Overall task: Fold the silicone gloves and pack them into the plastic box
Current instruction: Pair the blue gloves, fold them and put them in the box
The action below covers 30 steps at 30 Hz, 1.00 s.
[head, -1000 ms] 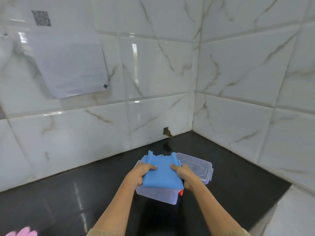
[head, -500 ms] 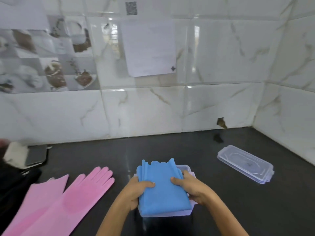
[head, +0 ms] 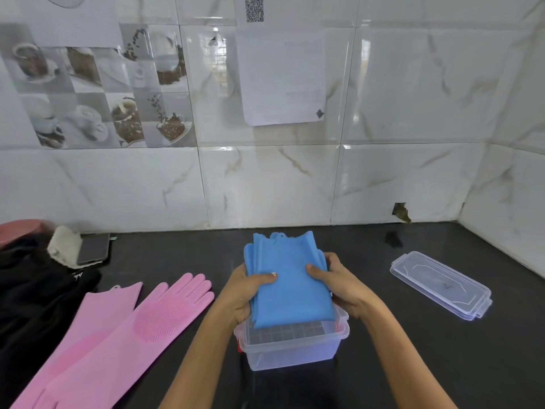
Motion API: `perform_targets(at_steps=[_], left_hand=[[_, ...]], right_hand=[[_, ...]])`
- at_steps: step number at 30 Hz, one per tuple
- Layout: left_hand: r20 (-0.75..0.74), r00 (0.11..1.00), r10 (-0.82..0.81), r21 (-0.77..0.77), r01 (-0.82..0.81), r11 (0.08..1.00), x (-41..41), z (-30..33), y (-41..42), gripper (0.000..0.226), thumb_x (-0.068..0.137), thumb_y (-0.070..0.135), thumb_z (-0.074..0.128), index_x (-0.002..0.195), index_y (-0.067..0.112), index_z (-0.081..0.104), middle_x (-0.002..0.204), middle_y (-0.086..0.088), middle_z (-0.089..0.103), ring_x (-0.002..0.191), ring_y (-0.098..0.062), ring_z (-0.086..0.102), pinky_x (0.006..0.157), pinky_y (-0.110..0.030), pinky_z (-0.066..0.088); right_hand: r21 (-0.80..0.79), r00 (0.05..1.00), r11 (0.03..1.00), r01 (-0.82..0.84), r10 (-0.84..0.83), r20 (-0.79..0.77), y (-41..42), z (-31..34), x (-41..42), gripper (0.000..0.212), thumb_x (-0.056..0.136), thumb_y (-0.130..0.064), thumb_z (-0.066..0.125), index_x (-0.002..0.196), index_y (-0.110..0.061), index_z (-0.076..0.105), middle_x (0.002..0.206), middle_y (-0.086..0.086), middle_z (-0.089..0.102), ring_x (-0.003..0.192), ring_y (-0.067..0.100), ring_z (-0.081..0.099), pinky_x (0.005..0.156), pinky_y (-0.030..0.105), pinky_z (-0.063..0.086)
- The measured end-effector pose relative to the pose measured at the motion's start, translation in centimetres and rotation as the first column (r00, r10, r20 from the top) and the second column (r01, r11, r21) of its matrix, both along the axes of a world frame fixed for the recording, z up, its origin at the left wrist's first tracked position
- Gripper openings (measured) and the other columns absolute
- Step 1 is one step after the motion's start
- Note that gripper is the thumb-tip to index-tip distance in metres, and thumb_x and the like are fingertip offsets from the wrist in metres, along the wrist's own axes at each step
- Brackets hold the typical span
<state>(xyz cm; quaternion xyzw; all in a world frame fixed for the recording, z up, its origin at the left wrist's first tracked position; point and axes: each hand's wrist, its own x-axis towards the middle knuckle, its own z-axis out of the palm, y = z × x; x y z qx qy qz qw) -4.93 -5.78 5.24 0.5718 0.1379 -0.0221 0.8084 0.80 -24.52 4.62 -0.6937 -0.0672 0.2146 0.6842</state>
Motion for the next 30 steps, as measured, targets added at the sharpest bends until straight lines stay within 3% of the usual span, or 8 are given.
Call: perform_targets(at_steps=[3,8,13,16,19,22,24,30], left_hand=[[0.068,0.998,0.006,-0.040,-0.003,0.999,0.2,-0.2,-0.5,0.029,0.079,-0.007,0.067,0.101,0.011,0.064,0.094,-0.009,0.073,0.082,-0.025,0.071,0.060,-0.035,0.058],[0.121,0.993,-0.007,-0.026,0.010,1.000,0.5,0.5,-0.2,0.031,0.079,-0.005,0.068,0.105,0.011,0.063,0.099,-0.009,0.073,0.086,-0.025,0.070,0.064,-0.037,0.059],[0.025,0.986,-0.164,0.190,0.157,0.969,2.0,1.6,1.0,0.028,0.079,0.001,0.070,0.106,0.009,0.065,0.099,-0.009,0.073,0.085,-0.023,0.070,0.067,-0.033,0.058],[-0.117,0.912,-0.394,0.364,0.408,0.837,4.0,2.1,1.9,0.027,0.082,0.006,0.069,0.108,0.009,0.066,0.109,-0.011,0.070,0.097,-0.027,0.068,0.082,-0.037,0.056],[-0.280,0.761,-0.585,0.505,0.635,0.585,5.8,2.0,1.2,0.031,0.085,0.004,0.066,0.115,0.007,0.060,0.118,-0.012,0.066,0.108,-0.028,0.063,0.092,-0.040,0.052],[-0.445,0.653,-0.613,0.591,0.728,0.346,7.0,1.5,0.3,0.037,0.085,0.008,0.067,0.121,0.003,0.057,0.126,-0.017,0.062,0.110,-0.030,0.061,0.098,-0.045,0.049],[-0.502,0.617,-0.606,0.588,0.758,0.284,7.4,0.9,0.3,0.042,0.086,0.010,0.066,0.126,0.001,0.055,0.129,-0.019,0.060,0.110,-0.030,0.061,0.099,-0.046,0.049],[-0.452,0.749,-0.484,0.609,0.656,0.446,6.8,-1.3,1.5,0.033,0.083,0.012,0.066,0.114,0.003,0.061,0.120,-0.019,0.065,0.109,-0.034,0.063,0.098,-0.046,0.051]], right_hand=[[0.053,1.000,0.999,0.001,-0.002,0.016,-0.4,0.4,0.3,0.039,0.090,-0.025,0.062,0.122,-0.022,0.041,0.116,0.004,0.060,0.094,0.020,0.068,0.074,0.034,0.060],[0.156,0.996,0.986,-0.063,0.072,-0.052,-1.2,1.7,1.2,0.049,0.084,-0.021,0.069,0.124,-0.019,0.042,0.125,0.009,0.059,0.109,0.029,0.065,0.092,0.051,0.053],[0.223,0.994,0.974,0.047,-0.024,-0.104,-0.2,1.7,-1.2,0.039,0.090,-0.013,0.061,0.128,-0.009,0.050,0.120,0.012,0.066,0.107,0.029,0.065,0.086,0.049,0.055],[0.393,0.943,0.867,0.307,-0.220,-0.251,1.5,-0.8,-5.3,0.029,0.092,-0.005,0.055,0.121,-0.008,0.056,0.111,0.013,0.069,0.099,0.030,0.067,0.079,0.045,0.056],[0.436,0.835,0.734,0.521,-0.332,-0.438,3.5,-2.7,-9.0,0.029,0.093,-0.001,0.051,0.120,-0.013,0.056,0.117,0.015,0.066,0.106,0.035,0.062,0.094,0.053,0.050],[0.364,0.796,0.735,0.572,-0.391,-0.461,5.2,-3.0,-9.8,0.034,0.096,-0.005,0.048,0.129,-0.010,0.048,0.123,0.016,0.061,0.111,0.035,0.059,0.099,0.051,0.047],[0.303,0.796,0.765,0.568,-0.417,-0.439,5.7,-3.0,-9.5,0.031,0.096,-0.009,0.049,0.128,-0.012,0.047,0.121,0.014,0.061,0.110,0.033,0.058,0.099,0.051,0.047],[0.165,0.879,0.901,0.402,-0.329,-0.347,3.6,-4.2,-6.7,0.032,0.093,-0.007,0.053,0.124,-0.007,0.048,0.117,0.013,0.063,0.106,0.030,0.062,0.092,0.047,0.053]])
